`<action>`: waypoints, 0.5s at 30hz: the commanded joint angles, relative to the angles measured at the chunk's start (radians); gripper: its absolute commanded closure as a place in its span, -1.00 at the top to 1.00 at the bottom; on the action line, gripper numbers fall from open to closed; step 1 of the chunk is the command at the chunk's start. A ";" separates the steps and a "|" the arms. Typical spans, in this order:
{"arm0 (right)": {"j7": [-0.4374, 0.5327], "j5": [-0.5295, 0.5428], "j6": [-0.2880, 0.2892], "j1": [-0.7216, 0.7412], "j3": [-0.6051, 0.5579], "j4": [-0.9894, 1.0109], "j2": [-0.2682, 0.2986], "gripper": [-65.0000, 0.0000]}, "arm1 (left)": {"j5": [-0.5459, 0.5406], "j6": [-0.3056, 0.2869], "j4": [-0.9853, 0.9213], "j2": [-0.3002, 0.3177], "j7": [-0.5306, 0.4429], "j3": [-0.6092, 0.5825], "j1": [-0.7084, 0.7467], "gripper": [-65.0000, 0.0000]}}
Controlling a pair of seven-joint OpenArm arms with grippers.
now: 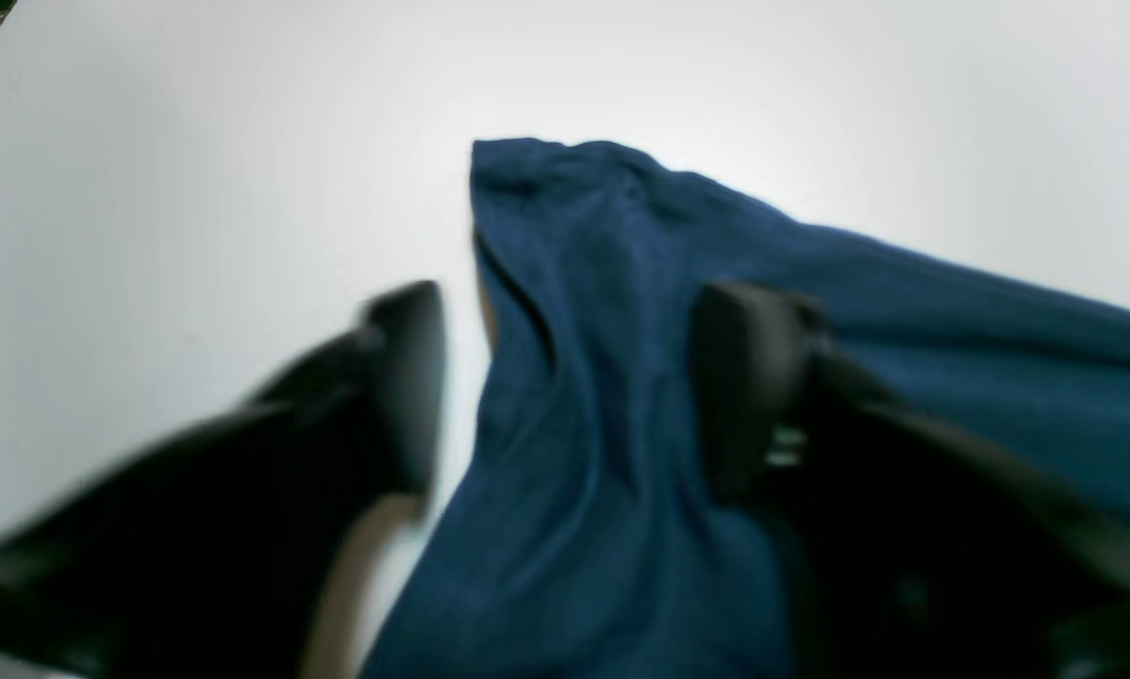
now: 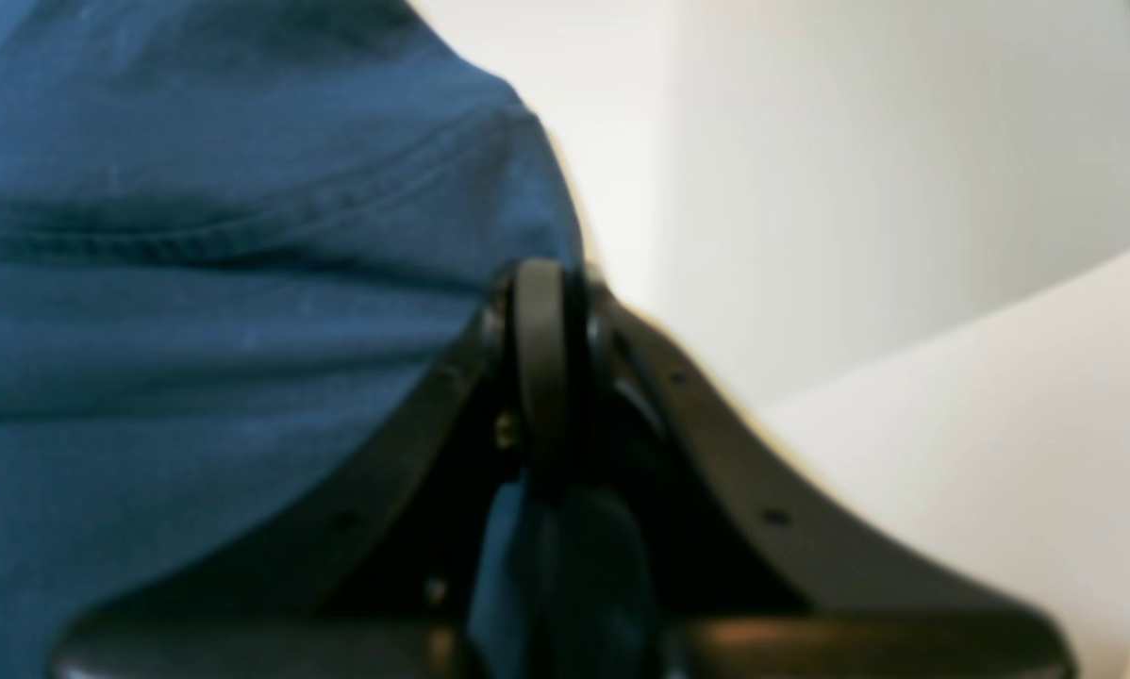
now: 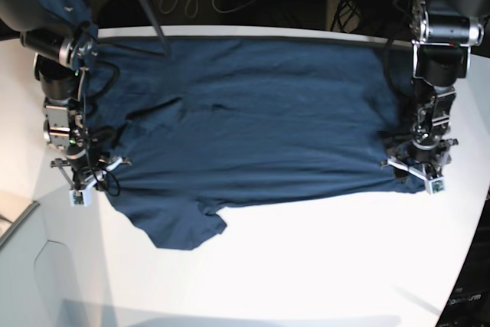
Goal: Layout the t-shirt on the table in an organized manner, then fold the t-shirt properly
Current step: 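Lift the hem with both grippers and fold it toward the collar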
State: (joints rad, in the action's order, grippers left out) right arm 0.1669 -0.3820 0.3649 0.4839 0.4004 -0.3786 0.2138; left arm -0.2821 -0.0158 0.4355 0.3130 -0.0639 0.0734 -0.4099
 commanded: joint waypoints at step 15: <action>-0.074 -0.028 -0.017 -0.018 0.004 -0.024 0.019 -1.00 | -0.003 0.018 0.016 0.010 0.006 0.009 -0.011 -1.00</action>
State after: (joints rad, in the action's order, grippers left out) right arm 0.1665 -0.3817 0.3656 0.4664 0.4019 -0.4042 0.2157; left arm -0.2825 -0.0147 0.4408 0.3077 -0.0605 0.0769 -0.4076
